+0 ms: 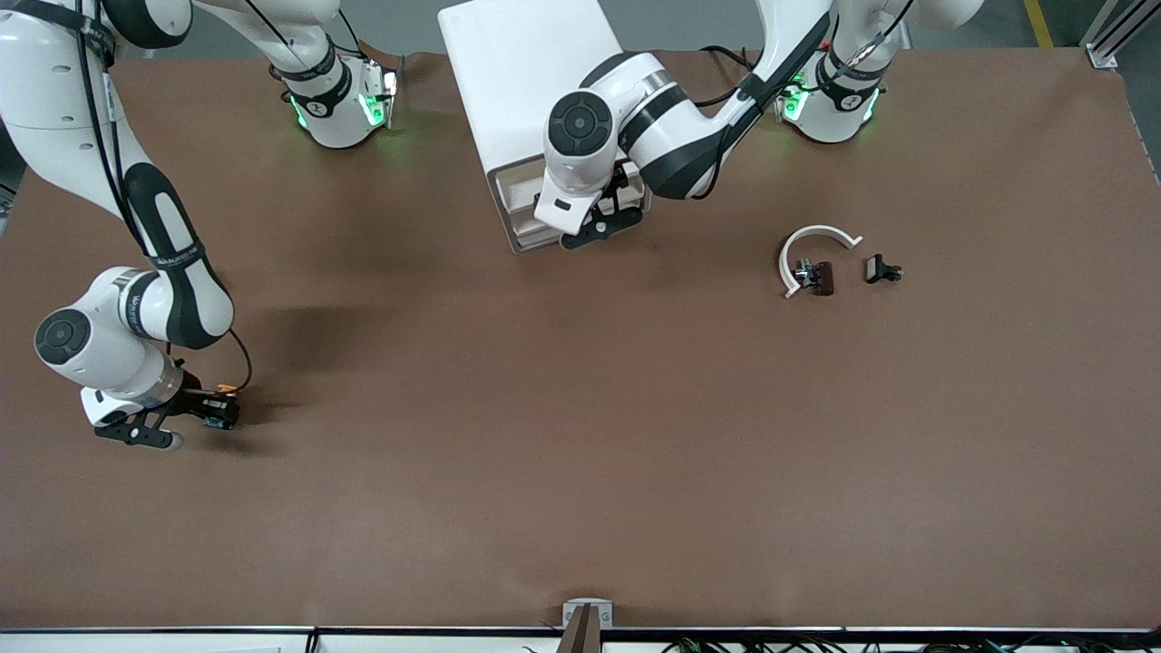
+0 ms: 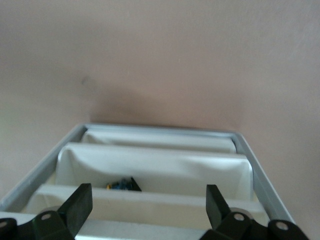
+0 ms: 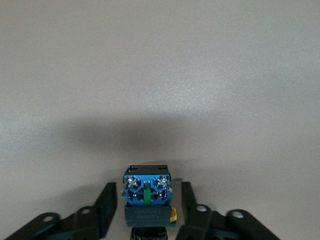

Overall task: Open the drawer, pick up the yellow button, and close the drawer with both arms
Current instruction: 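Push the drawer shut with the left gripper, then place the button on the table with the right gripper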

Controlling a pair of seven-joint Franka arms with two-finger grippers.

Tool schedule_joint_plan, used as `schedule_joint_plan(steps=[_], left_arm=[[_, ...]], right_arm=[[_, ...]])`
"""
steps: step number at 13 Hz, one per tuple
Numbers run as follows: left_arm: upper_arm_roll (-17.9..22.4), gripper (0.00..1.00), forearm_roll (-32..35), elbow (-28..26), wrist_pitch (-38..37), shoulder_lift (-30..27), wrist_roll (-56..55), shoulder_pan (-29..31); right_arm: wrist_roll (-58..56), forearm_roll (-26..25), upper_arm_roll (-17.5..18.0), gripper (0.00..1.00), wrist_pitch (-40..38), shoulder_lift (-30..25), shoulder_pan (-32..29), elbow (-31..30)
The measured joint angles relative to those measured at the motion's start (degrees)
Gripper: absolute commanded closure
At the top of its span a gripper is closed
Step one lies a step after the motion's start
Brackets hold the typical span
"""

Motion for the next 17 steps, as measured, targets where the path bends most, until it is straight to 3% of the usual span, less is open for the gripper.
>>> schedule_joint_plan(steps=[5, 13, 17], left_arm=[[0.0, 0.00, -2.5, 0.0, -2.0, 0.6, -0.5, -1.0], [1.0, 0.00, -7.0, 0.7, -2.3, 1.6, -0.9, 0.2], [2.3, 0.00, -1.7, 4.9, -2.2, 1.5, -0.7, 8.2]], right_arm=[[-1.1, 0.0, 0.4, 0.00, -4.1, -1.0, 0.4, 1.0], [-2.7, 0.0, 0.6, 0.00, -40.5, -18.2, 4.5, 10.4], [-2.7, 0.0, 0.6, 0.00, -54.1, -24.0, 5.5, 15.4]])
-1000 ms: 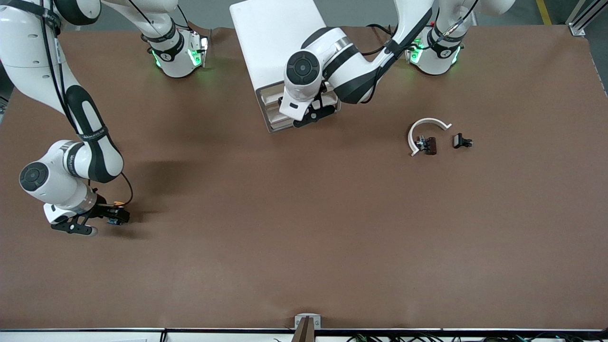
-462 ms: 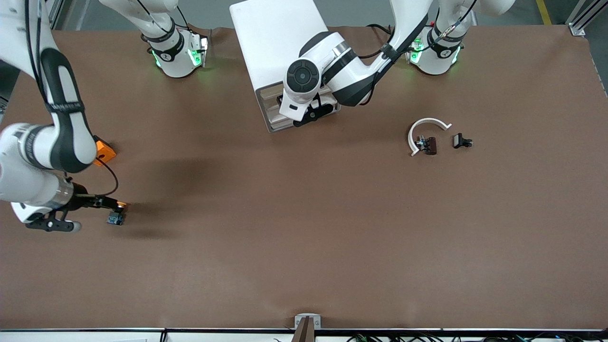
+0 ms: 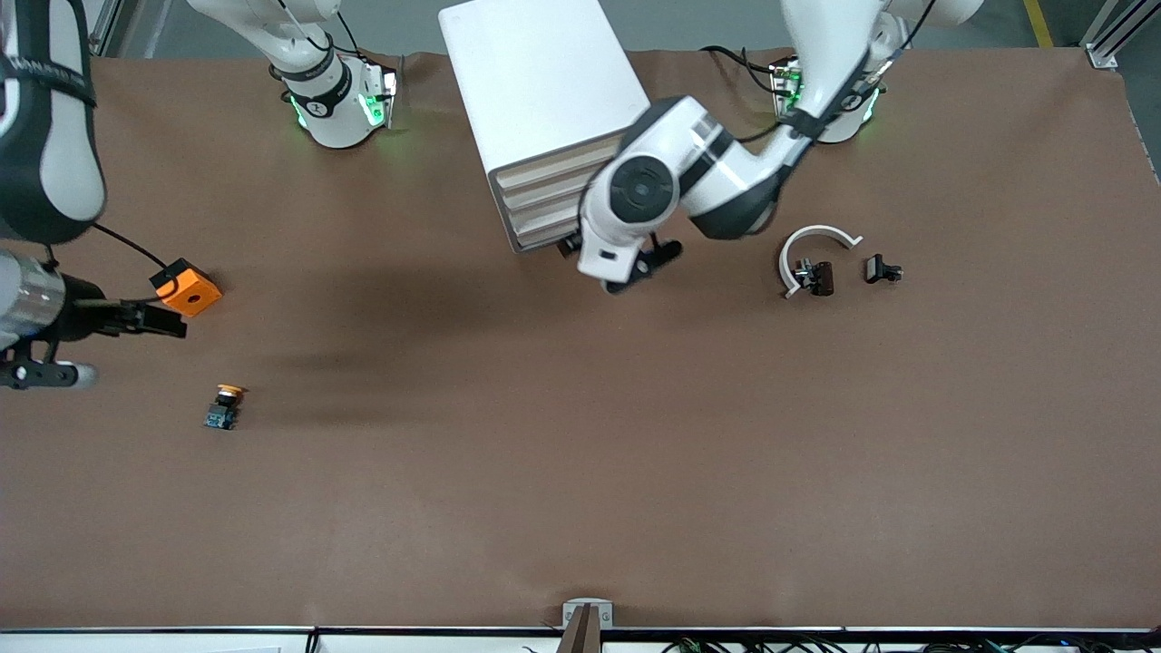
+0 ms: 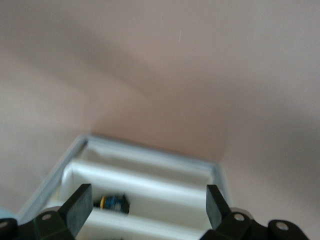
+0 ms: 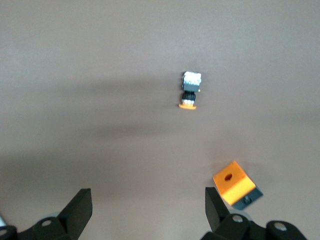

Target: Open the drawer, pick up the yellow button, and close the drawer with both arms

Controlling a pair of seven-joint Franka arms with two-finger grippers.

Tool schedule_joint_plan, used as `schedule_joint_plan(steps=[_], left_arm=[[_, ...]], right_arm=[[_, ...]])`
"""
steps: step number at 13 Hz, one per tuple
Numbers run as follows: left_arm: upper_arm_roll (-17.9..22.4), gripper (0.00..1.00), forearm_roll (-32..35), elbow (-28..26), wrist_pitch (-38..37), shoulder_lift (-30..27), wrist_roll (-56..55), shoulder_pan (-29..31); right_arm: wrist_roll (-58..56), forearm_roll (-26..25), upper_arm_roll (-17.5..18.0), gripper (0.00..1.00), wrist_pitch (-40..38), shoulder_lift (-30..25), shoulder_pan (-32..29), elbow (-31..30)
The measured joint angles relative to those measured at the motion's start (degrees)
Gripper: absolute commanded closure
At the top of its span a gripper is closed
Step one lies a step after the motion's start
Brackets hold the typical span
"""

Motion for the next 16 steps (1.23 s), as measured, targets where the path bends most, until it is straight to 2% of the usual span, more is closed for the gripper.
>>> schedule_joint_plan(steps=[3, 6, 10, 16], left_arm=[[0.1, 0.00, 7.0, 3.8, -0.1, -0.5, 0.0, 6.2], [0.1, 0.00, 12.3, 5.0, -1.1, -2.1, 2.0, 12.5], [0.2, 0.00, 14.8, 5.5, -5.0, -6.6, 15.0, 20.3], [0.2, 0.00, 14.8, 5.8, -15.9, -16.6, 40.6, 32.6]], right_arm=[[1.4, 0.0, 0.0, 0.00, -8.9, -3.2, 0.9, 4.7], [3.8, 0.0, 0.0, 0.00, -15.7, -4.3, 2.2, 9.5], [4.2, 0.0, 0.0, 0.00, -16.9, -5.2, 2.6, 10.9], [4.2, 0.0, -0.1, 0.00, -17.0, -5.5, 2.7, 13.3]])
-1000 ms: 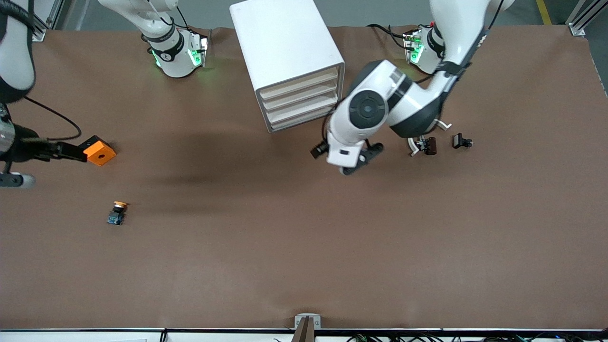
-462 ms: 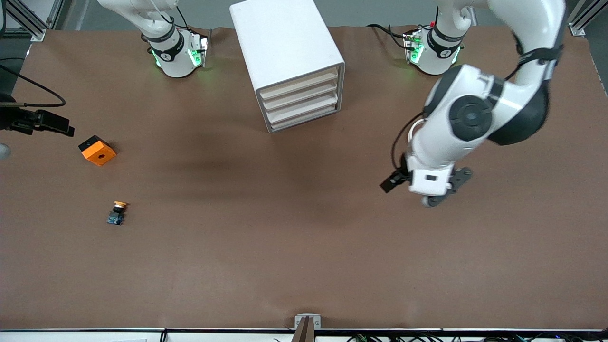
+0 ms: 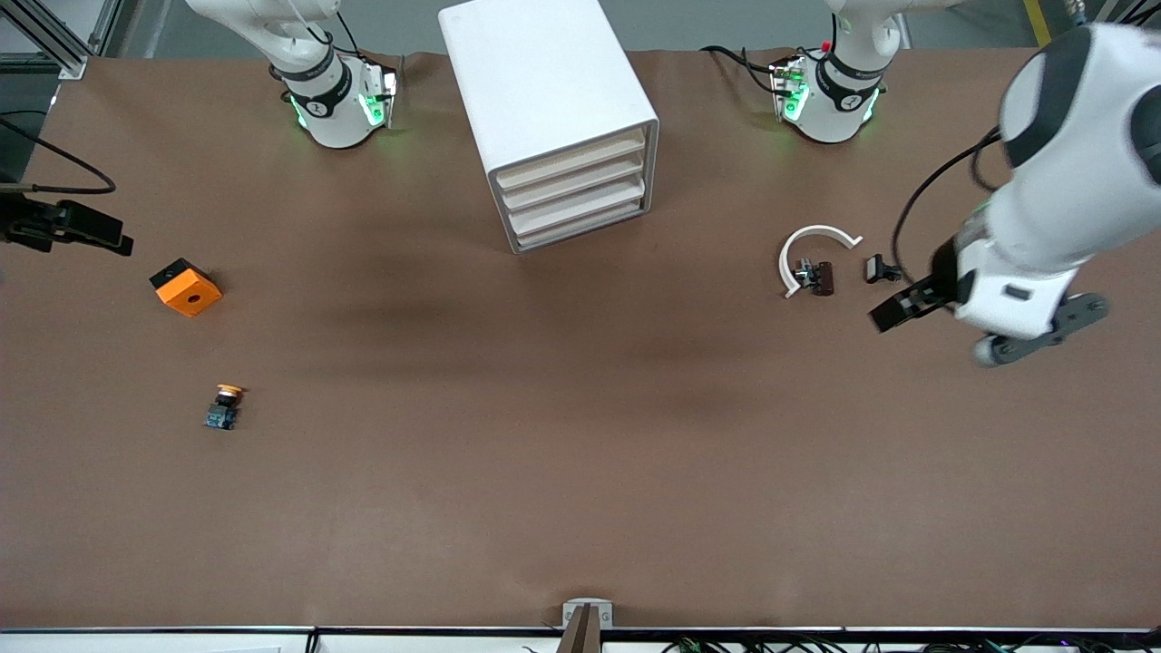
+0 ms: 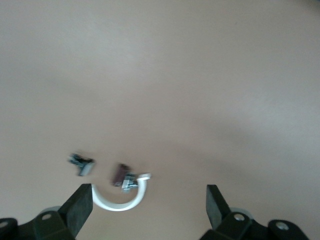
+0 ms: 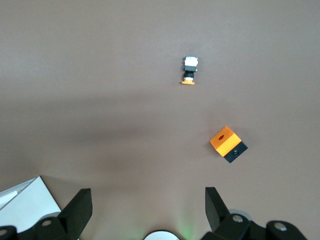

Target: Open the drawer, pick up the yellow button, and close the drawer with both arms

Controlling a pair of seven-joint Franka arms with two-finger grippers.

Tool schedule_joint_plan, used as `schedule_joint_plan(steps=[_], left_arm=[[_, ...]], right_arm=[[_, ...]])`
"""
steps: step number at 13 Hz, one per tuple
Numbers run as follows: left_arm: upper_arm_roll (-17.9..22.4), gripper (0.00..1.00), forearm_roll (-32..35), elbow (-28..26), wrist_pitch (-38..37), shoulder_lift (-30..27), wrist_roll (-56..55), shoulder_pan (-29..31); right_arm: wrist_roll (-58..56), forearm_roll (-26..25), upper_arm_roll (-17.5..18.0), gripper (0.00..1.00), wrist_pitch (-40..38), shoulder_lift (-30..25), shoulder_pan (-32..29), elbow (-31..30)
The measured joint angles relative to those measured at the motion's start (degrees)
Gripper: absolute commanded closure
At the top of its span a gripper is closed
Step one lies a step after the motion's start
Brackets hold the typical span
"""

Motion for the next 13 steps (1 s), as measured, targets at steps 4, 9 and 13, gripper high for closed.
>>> schedule_joint_plan(steps=[4, 9, 13], left_arm=[[0.1, 0.00, 0.0, 0.0, -3.4, -3.2, 15.3, 6.5], [0.0, 0.00, -0.5, -0.6, -6.6, -8.1, 21.1, 7.1], [7.9, 0.00, -2.5, -4.7, -6.9, -12.9, 22.3, -1.9]], right_arm=[[0.5, 0.0, -0.1, 0.00, -2.5, -0.6, 0.0, 1.7], [5.6, 0.8, 0.1, 0.00, -6.0, -2.9, 0.2, 0.6], [5.9, 0.8, 0.2, 0.00, -3.1, -6.4, 1.3, -4.4]])
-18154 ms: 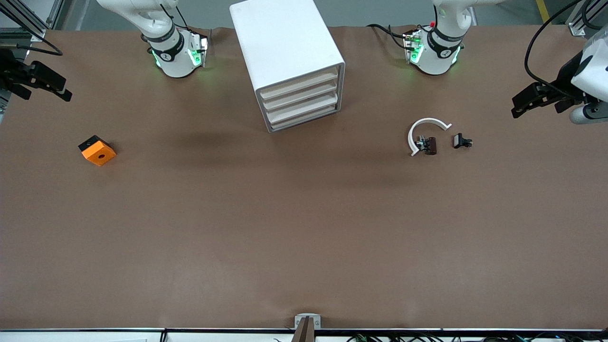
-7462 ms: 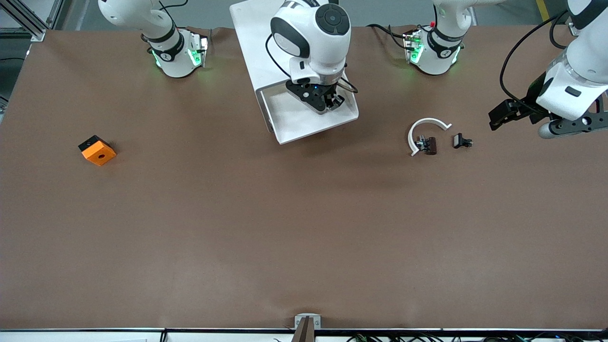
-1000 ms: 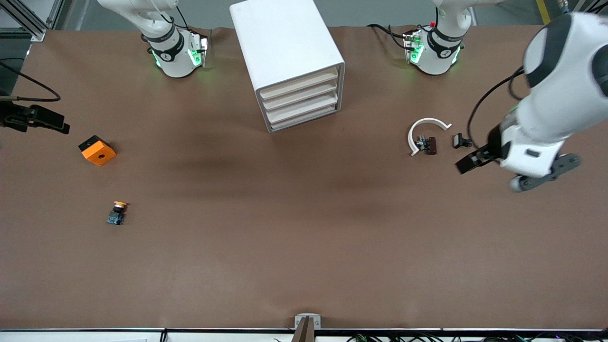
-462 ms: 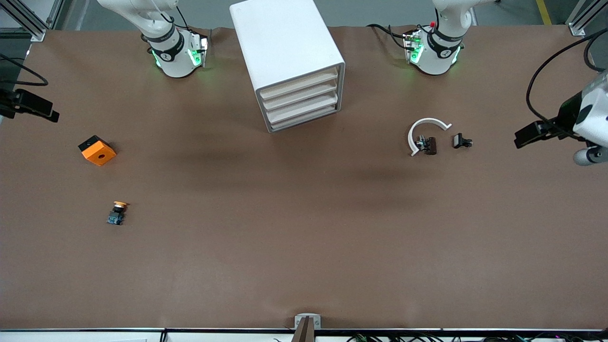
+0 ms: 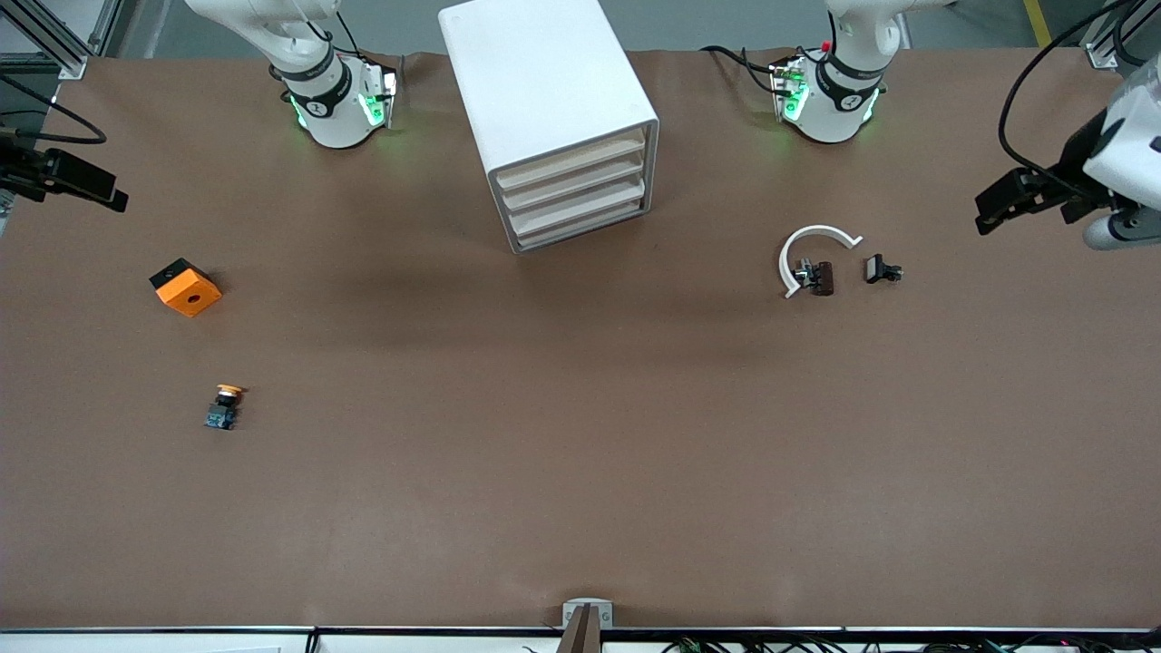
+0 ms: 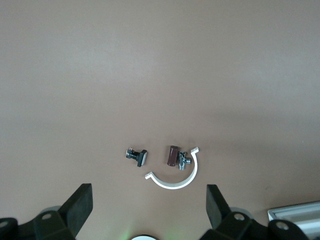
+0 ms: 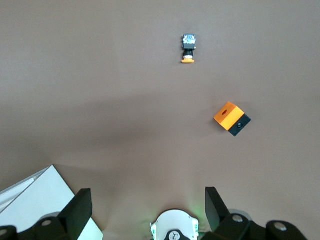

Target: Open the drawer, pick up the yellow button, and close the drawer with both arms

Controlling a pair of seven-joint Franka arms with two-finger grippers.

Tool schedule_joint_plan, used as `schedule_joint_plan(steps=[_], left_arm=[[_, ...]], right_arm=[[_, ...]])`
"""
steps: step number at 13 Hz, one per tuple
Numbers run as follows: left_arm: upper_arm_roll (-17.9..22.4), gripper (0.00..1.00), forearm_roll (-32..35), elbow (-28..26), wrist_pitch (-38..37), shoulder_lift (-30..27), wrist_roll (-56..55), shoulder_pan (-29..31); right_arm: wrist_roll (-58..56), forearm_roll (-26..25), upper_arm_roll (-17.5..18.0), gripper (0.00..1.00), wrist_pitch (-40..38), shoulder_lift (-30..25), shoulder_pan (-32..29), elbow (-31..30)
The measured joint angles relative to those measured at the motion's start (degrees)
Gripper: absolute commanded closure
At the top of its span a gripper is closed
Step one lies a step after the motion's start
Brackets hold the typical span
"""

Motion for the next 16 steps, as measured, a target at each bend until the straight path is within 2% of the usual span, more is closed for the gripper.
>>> schedule_joint_plan(steps=[3, 8, 16], left_arm=[[2.2, 0.00, -1.1, -3.3, 0.7, -2.8, 0.0, -3.6], [2.2, 0.00, -2.9, -10.3, 5.1, -7.7, 0.0, -4.3], [3.0, 0.00, -2.9, -8.9, 5.9, -7.6, 0.0, -3.8]], right_arm=[[0.1, 0.0, 0.0, 0.00, 3.2, -5.1, 0.4, -6.5], [0.4, 0.0, -0.2, 0.00, 4.8, -7.3, 0.4, -9.2], [0.7, 0.1, -0.9, 0.00, 5.4, -7.7, 0.2, -9.4]])
